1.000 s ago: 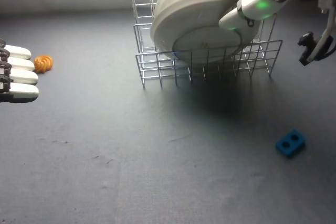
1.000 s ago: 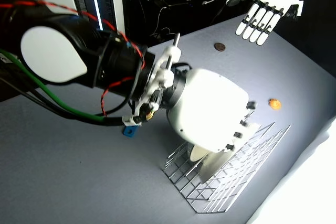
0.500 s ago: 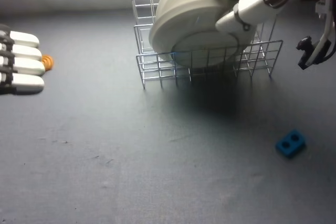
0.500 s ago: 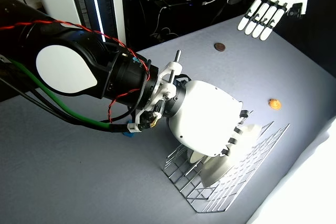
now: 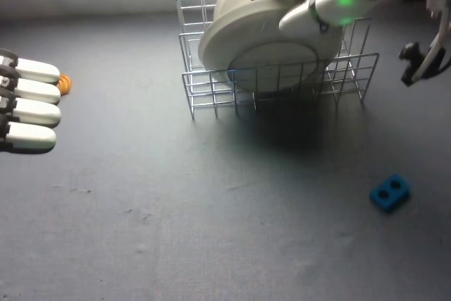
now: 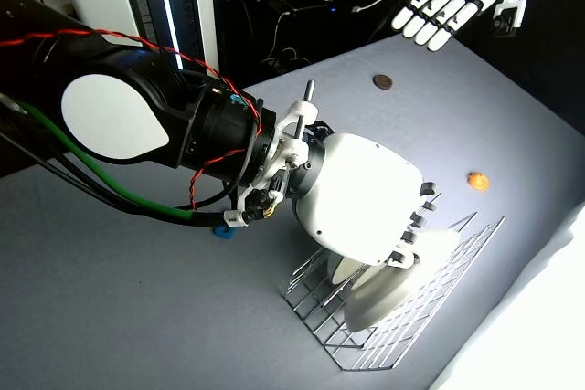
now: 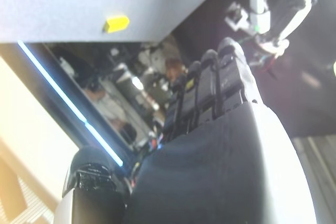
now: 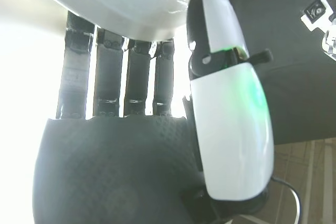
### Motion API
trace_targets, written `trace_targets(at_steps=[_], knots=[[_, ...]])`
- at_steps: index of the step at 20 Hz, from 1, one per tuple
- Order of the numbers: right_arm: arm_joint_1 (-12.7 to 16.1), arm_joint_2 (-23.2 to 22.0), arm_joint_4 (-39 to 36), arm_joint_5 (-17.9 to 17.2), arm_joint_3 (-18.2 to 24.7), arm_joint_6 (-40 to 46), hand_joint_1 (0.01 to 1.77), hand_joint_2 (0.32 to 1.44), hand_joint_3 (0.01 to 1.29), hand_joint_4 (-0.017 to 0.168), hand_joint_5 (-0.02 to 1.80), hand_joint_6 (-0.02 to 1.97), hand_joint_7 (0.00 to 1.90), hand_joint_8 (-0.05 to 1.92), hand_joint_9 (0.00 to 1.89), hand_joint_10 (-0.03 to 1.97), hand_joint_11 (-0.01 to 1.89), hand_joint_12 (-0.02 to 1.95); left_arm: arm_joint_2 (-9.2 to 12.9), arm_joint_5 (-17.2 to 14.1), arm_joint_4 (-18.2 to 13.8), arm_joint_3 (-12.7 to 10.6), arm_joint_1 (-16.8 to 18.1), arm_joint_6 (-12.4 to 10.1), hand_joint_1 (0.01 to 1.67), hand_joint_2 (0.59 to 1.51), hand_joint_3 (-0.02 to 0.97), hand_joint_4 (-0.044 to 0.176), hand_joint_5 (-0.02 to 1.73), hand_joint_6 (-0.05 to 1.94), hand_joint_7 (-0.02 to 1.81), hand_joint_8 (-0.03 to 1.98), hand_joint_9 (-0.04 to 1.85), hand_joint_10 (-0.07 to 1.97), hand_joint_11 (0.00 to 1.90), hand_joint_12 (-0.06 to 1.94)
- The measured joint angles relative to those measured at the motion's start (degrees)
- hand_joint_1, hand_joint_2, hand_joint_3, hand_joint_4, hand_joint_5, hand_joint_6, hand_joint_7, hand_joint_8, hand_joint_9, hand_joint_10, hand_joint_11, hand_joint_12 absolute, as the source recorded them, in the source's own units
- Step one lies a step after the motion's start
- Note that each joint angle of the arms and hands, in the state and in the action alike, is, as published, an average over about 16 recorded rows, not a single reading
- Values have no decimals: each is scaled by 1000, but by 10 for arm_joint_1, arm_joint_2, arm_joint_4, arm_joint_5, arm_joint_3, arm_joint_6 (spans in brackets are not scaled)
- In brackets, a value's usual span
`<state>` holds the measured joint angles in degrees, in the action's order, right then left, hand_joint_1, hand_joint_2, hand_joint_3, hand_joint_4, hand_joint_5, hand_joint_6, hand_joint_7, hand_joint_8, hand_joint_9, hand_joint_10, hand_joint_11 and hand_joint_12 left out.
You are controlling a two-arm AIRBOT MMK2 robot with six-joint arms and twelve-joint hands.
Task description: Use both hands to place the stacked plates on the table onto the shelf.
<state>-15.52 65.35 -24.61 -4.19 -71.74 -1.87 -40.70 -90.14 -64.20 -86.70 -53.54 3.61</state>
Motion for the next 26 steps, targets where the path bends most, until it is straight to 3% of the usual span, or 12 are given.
trace_targets(at_steps=[4,11,16,18,21,23,26], knots=[[23,-16,1,-1,18,-31,1141,1069,12,-3,796,62,905,21,883,75,439,1196,-2,0,-9,-3,-3,-1,15,1087,22,-2,17,14,20,0,18,9,18,15],[62,-66,13,-4,70,-142,1115,1059,12,-3,782,48,875,17,857,44,378,1236,-2,14,-6,-9,-16,-5,15,1088,21,-1,16,13,19,0,18,9,18,15],[65,-118,63,-23,117,-285,1026,1053,12,-3,787,66,875,49,851,96,376,1276,-2,19,13,-13,-26,-8,18,1103,21,-2,91,32,106,35,100,43,42,115],[56,-138,88,-32,133,-335,964,1049,12,-2,786,184,873,188,848,263,415,1348,-2,19,21,-15,-29,-9,30,1116,21,-2,169,147,194,194,179,191,102,319],[38,-166,125,-45,153,-399,838,1058,12,-1,854,520,935,529,922,607,588,1474,-2,19,36,-19,-36,-10,70,1149,20,-1,379,487,437,546,415,536,330,668],[25,-183,149,-54,164,-438,765,1088,12,0,924,751,1003,765,999,843,746,1556,-3,19,47,-23,-41,-10,145,1177,20,12,570,722,650,787,633,775,553,909],[11,-198,177,-64,173,-476,684,1108,12,1,974,953,1051,975,1052,1064,866,1638,-4,18,54,-26,-45,-11,194,1201,19,20,732,925,833,1006,815,990,722,1147]])
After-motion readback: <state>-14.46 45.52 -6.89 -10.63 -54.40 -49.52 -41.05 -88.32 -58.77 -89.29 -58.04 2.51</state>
